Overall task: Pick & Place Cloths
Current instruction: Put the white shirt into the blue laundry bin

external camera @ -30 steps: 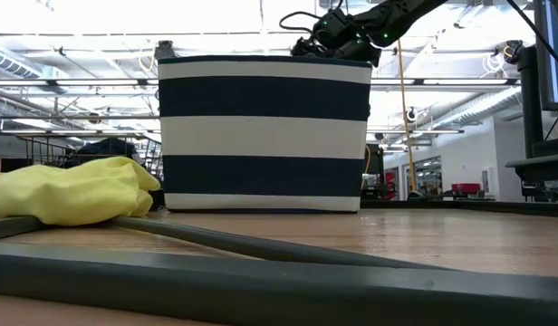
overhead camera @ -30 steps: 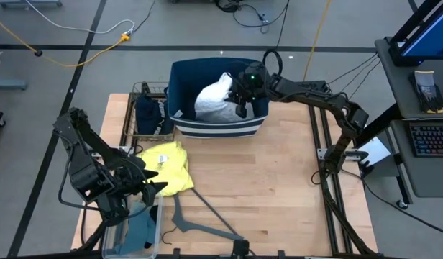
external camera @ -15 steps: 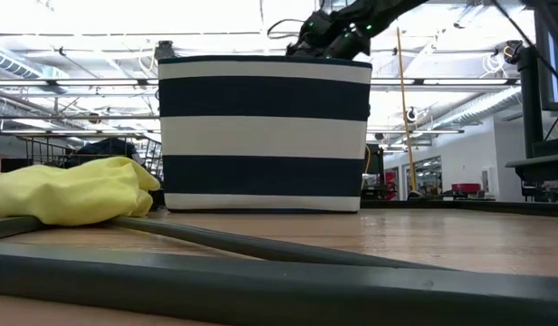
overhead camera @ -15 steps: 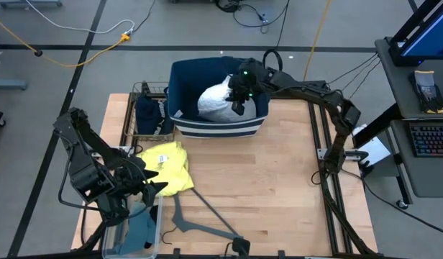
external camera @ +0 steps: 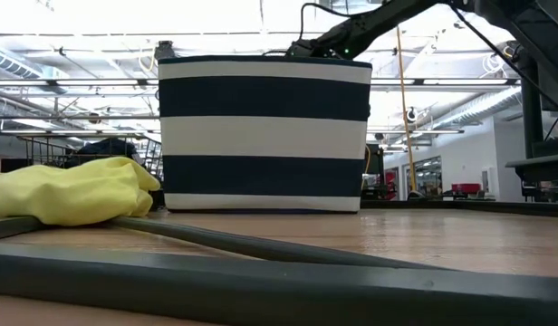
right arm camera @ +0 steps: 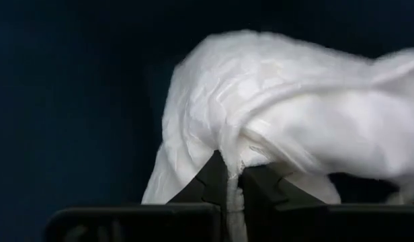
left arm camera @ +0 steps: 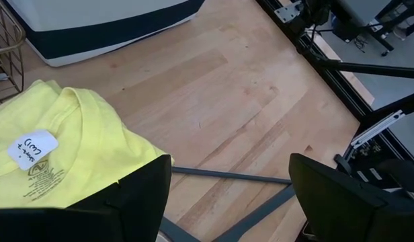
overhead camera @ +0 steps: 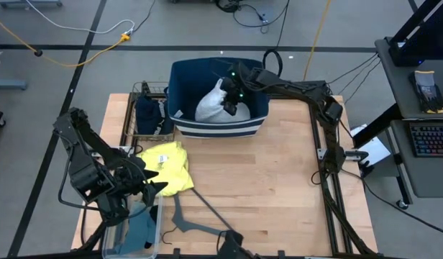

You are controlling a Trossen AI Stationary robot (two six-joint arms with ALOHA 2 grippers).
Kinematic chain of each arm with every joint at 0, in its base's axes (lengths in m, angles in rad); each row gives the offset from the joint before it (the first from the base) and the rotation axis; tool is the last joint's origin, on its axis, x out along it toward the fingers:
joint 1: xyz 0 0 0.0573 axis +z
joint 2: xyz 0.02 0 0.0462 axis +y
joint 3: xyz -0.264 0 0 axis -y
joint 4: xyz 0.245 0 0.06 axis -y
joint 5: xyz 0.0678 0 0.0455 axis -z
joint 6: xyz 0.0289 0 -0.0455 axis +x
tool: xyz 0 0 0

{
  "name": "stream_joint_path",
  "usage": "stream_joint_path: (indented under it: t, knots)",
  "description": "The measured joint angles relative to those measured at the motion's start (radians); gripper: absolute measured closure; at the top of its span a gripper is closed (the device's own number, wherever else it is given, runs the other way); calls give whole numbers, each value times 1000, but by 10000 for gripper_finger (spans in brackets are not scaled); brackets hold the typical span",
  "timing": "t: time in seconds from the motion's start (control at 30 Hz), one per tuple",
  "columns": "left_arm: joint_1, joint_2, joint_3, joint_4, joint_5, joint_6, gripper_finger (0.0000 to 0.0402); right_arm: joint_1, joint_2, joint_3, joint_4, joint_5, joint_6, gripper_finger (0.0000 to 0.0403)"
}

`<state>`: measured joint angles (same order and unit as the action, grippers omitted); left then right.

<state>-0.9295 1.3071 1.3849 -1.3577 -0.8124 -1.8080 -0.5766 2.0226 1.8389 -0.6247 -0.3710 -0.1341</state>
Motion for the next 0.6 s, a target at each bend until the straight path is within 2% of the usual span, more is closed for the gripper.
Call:
stream_joint_path:
  t: [0.23,0.6]
  knots:
    - [0,0,0,0,0,3,96,0,1,0,1,4,18,366]
    - [0,0,0,1,1,5,96,18,0,0,60,7,17,258]
